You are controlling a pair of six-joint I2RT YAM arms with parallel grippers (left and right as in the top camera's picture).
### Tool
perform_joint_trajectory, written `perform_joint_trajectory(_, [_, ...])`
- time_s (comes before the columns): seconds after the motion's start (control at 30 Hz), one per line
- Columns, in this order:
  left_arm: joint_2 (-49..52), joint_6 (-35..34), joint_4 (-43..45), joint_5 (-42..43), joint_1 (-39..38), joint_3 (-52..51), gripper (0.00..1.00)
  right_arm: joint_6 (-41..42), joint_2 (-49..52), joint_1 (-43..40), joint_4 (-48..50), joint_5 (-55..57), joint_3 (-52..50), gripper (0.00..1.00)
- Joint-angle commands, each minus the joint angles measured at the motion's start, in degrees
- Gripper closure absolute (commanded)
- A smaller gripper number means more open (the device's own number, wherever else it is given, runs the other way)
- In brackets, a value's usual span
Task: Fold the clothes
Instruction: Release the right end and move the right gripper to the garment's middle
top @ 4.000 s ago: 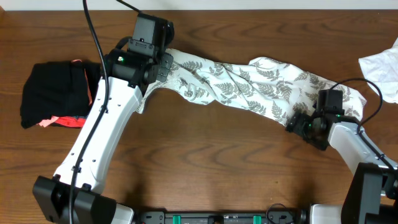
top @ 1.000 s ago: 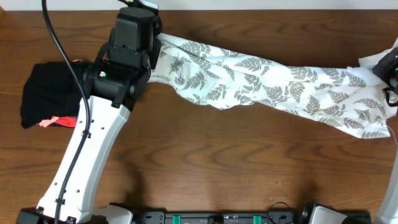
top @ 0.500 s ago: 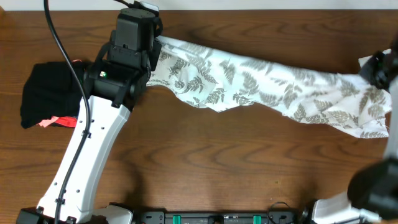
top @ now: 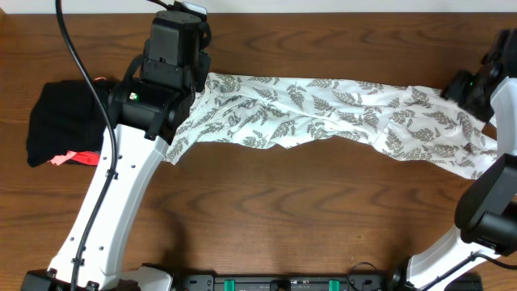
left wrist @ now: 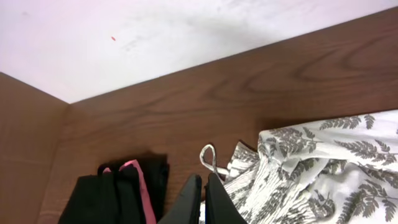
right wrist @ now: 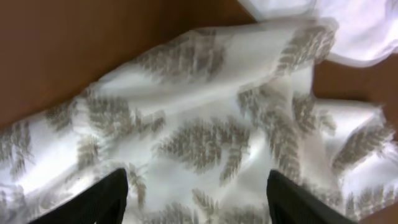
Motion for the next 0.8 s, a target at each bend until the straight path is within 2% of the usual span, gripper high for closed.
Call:
perform_joint_trajectory(0.0, [0.28, -1.6, -0.24, -0.11, 0.37, 0.13, 0.94, -8.37, -1.64, 1.27, -4.24, -4.15, 0.68, 0.31])
perform_joint_trajectory(0.13, [0.33, -4.24, -2.01, -0.11, 0.37, -0.09, 0.94, -22.16, -1.64, 5.79, -11.15, -7.3, 0.66, 0.34])
perform_joint_trajectory(0.27, [0.33, -7.3, -2.8, -0.09, 0.37, -2.16, 0.94, -27.21, -1.64, 13.2, -13.92, -6.25, 0.66, 0.32])
perform_joint_trajectory(0.53, [0.33, -13.97, -3.89, 2.8, 0.37, -7.28, 0.94, -29.77, -1.64, 28.33, -15.04, 14.64, 0.55, 0.25])
perform_joint_trajectory(0.77, [0.33, -14.82, -3.85, 2.84, 0.37, -8.87, 0.94, -31.04, -1.62, 32.83, -18.12, 15.91, -0.28, 0.23])
